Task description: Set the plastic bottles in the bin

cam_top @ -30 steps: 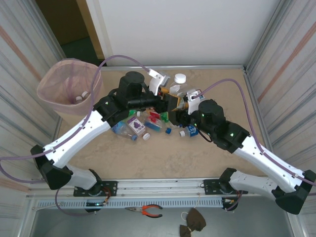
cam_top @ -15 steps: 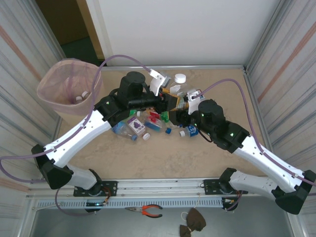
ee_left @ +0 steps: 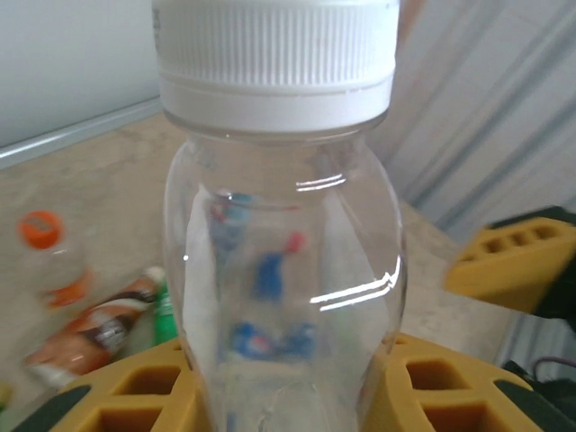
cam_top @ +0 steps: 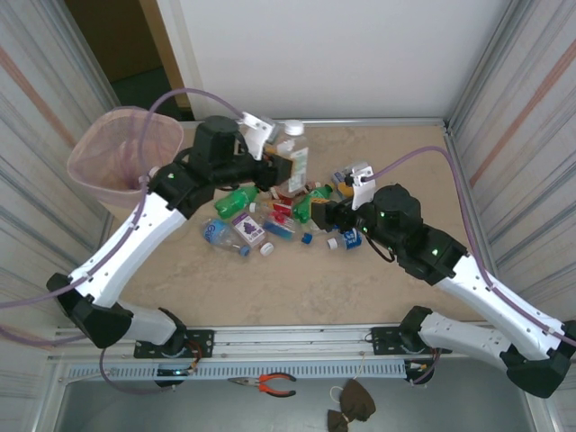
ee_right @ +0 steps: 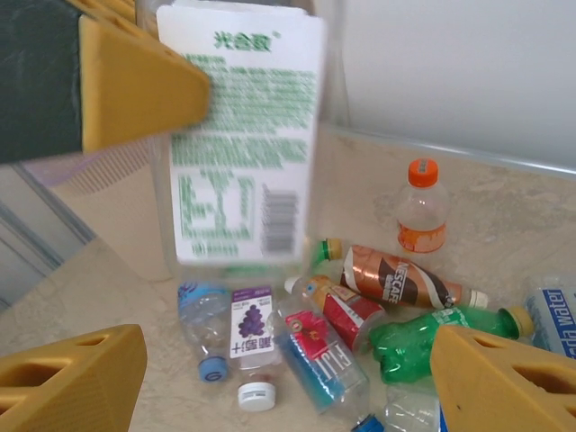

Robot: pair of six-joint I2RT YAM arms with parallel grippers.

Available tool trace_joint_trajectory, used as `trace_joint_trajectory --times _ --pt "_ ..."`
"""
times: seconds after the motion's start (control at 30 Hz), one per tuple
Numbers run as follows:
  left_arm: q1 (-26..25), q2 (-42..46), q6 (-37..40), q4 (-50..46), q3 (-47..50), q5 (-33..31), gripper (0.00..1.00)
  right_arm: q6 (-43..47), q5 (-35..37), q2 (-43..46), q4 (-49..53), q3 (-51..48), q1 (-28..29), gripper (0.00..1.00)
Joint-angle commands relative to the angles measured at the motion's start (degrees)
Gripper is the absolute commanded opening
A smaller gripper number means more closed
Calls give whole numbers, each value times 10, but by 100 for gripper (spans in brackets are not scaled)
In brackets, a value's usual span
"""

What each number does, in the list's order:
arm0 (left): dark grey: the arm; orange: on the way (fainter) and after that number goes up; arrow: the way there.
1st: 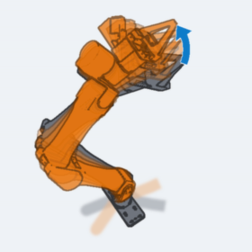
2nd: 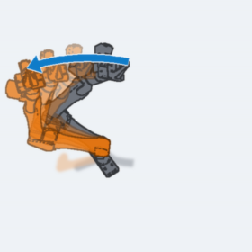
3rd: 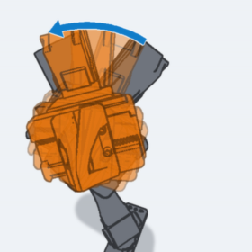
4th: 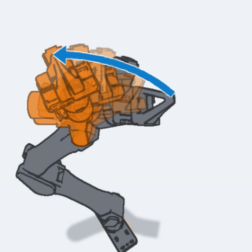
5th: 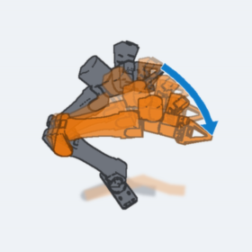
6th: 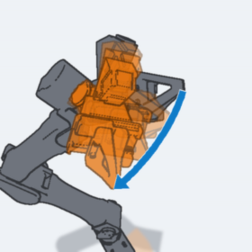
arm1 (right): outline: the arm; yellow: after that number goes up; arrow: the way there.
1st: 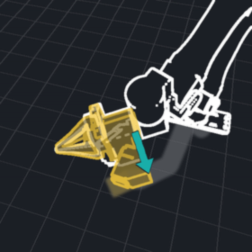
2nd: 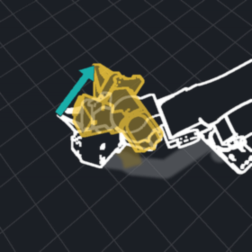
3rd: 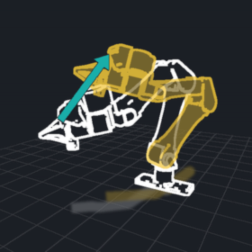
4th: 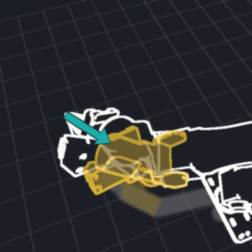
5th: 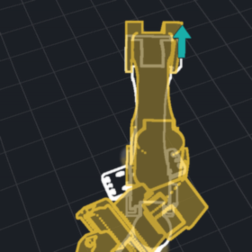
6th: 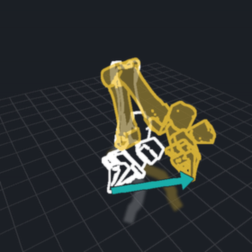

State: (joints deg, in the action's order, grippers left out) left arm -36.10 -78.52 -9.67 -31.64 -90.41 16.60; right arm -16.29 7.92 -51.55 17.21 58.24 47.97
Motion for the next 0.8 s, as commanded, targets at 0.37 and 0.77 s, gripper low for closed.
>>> trace_joint_trajectory --times 0.37,0.77 --pt "337 66 135 -255 -153 -59 37 6 2 -7 6 7 1 82" --pt "442 -29 215 -355 -215 -243 37 11 -23 -42 -1 23 -4 82"
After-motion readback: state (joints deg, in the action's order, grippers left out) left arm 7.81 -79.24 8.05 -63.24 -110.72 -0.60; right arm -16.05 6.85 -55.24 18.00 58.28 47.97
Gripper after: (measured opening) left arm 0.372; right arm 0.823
